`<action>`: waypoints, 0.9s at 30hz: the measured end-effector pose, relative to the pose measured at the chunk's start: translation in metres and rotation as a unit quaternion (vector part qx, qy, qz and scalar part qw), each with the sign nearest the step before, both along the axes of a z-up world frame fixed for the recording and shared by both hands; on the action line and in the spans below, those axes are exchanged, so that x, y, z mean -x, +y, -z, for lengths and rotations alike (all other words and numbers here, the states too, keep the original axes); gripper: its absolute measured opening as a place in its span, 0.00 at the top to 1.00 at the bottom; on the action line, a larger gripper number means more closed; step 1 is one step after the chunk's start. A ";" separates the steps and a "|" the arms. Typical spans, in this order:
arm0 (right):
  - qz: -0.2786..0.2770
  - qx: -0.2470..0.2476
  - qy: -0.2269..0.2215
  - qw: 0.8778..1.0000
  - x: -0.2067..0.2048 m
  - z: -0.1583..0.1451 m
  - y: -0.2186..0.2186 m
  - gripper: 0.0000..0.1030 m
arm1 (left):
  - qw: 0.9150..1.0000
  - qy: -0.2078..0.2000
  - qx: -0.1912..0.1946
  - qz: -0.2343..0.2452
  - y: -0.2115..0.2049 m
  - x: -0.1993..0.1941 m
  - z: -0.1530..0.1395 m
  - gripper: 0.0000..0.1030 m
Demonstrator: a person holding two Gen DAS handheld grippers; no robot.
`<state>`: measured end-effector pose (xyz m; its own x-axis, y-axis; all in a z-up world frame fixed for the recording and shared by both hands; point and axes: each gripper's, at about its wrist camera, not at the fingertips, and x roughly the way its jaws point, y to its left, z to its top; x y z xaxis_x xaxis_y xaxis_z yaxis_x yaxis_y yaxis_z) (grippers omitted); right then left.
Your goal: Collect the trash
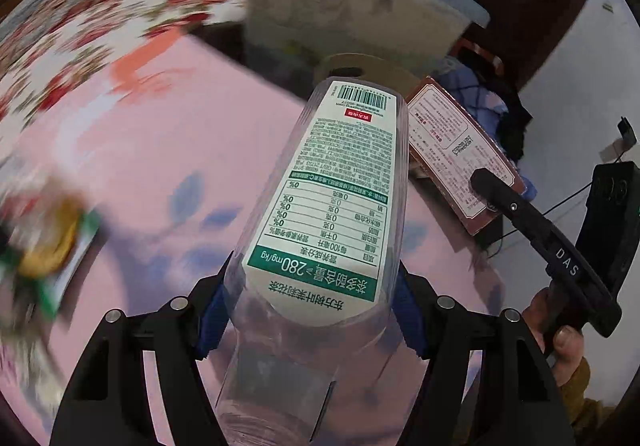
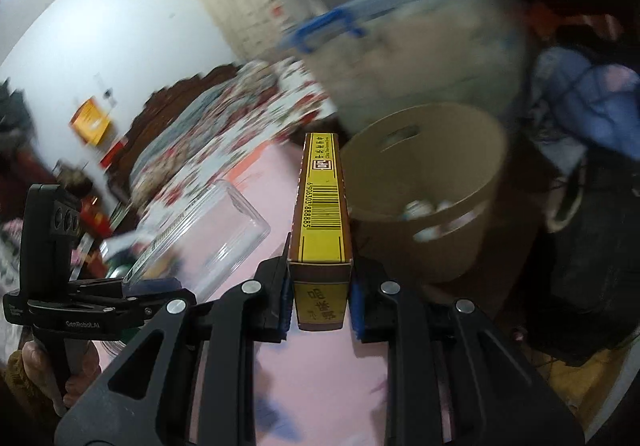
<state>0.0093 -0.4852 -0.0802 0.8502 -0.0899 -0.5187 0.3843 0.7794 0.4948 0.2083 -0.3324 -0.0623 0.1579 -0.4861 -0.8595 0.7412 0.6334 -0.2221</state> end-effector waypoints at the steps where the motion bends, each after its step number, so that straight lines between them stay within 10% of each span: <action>1: 0.011 -0.010 0.003 1.000 0.000 0.004 -0.012 0.76 | 1.000 0.003 -0.003 0.008 -0.015 -0.004 0.000 0.36; 8: 0.051 -0.032 0.034 0.998 -0.033 0.010 -0.063 0.71 | 0.999 -0.014 -0.030 0.039 -0.125 -0.039 0.004 0.28; 12: 0.062 -0.025 0.029 0.997 -0.037 0.012 -0.058 0.44 | 0.999 -0.033 -0.023 0.006 -0.139 -0.052 -0.003 0.23; 27: 0.037 -0.011 -0.004 0.999 -0.010 0.008 0.037 0.41 | 0.992 -0.103 0.034 -0.057 0.020 0.020 -0.008 0.23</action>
